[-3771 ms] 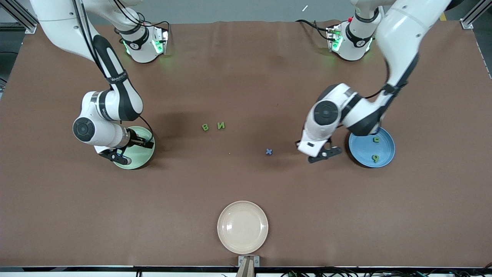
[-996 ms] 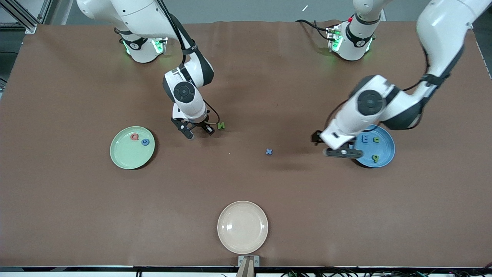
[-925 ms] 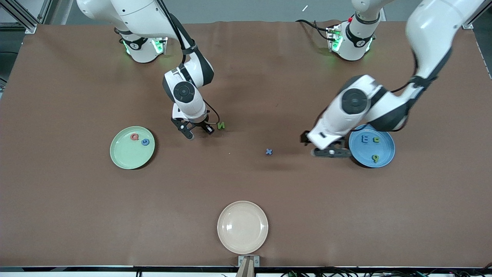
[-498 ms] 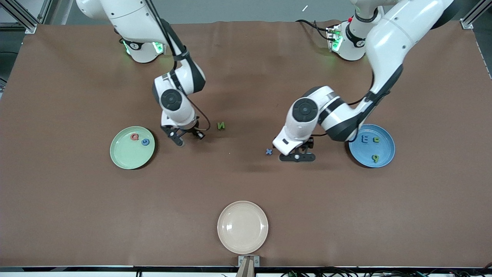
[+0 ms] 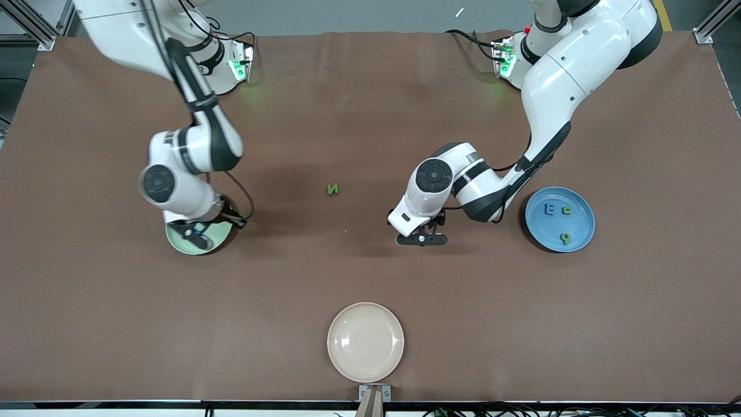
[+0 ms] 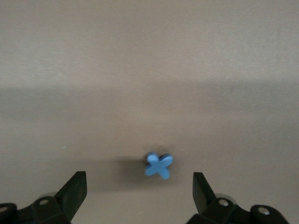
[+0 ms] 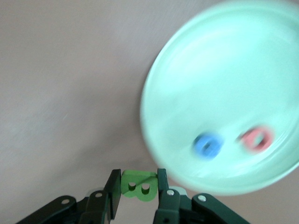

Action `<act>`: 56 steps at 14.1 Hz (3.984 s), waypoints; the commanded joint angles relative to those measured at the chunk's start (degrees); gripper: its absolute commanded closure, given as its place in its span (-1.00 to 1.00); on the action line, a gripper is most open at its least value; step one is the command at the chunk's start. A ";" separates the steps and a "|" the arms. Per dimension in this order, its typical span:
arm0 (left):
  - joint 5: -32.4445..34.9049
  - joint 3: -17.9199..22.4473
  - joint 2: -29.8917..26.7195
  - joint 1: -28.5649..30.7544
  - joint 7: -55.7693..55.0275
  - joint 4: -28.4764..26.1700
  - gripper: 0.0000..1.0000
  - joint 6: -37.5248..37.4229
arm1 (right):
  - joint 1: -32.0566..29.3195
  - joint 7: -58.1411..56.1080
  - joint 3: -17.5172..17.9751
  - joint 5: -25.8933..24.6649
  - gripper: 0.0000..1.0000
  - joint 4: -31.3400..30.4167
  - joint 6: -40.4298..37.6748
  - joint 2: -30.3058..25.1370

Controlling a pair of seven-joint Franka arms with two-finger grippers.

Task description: Sort upper and lower case letters into plates

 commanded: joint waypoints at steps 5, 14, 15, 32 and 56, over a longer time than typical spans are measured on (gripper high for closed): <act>-0.45 6.27 1.69 -6.27 -0.72 2.57 -0.55 3.88 | -13.15 -21.76 1.24 -0.58 0.96 -2.57 1.07 -0.37; -0.80 8.74 1.43 -8.48 -0.90 2.83 0.34 4.33 | -13.15 -21.76 1.24 -0.58 0.95 -3.63 4.49 2.70; -1.15 8.74 1.34 -8.48 -0.98 2.83 0.44 4.42 | -13.15 -21.76 1.24 -0.58 0.95 -3.63 4.58 2.97; -1.51 -0.91 -17.98 18.99 11.64 -18.58 0.89 -0.85 | 1.24 3.69 1.59 -0.14 -1.00 -1.79 -0.16 -0.63; 12.20 -5.15 -14.48 48.03 36.37 -26.17 -0.45 6.79 | 28.86 0.74 2.29 -0.85 -1.00 1.38 19.70 10.70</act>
